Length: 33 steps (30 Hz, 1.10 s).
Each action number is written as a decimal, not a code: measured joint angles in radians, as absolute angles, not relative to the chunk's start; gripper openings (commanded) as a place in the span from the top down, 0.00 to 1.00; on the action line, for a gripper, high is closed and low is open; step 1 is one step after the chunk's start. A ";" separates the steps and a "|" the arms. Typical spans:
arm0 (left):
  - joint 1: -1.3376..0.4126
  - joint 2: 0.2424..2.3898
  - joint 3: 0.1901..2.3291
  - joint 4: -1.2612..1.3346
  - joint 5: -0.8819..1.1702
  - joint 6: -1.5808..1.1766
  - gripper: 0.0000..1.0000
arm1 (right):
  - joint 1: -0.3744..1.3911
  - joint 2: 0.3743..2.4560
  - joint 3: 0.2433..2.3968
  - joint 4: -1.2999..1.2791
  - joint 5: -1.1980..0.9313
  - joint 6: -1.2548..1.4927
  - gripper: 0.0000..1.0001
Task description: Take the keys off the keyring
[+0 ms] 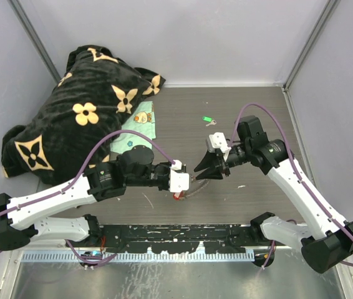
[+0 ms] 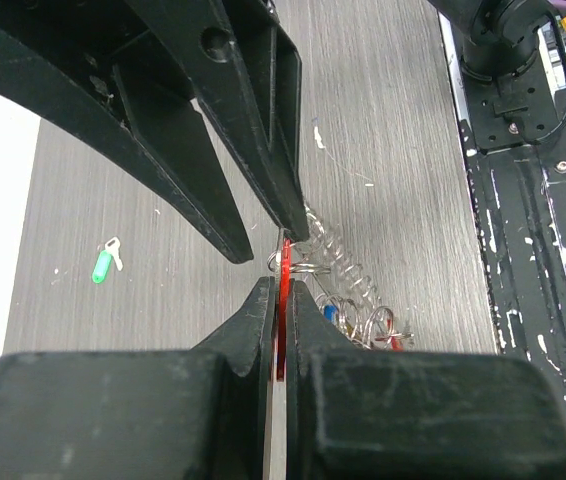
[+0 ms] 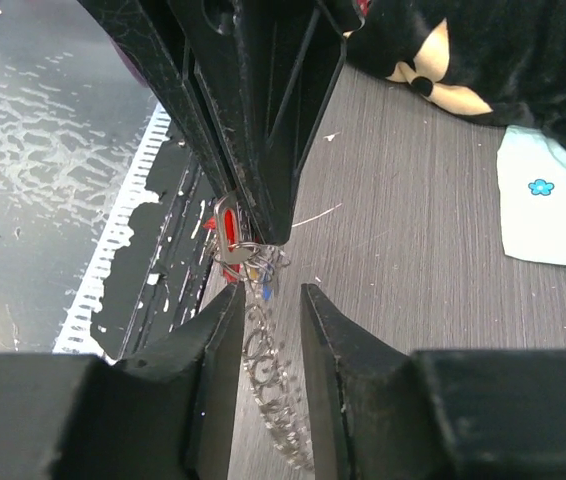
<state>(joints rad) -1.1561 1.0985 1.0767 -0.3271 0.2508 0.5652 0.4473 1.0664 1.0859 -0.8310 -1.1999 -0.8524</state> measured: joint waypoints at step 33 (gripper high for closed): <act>-1.156 1.097 1.077 -0.327 0.251 0.565 1.00 | 0.474 1.077 1.085 -0.856 -1.203 -0.910 0.69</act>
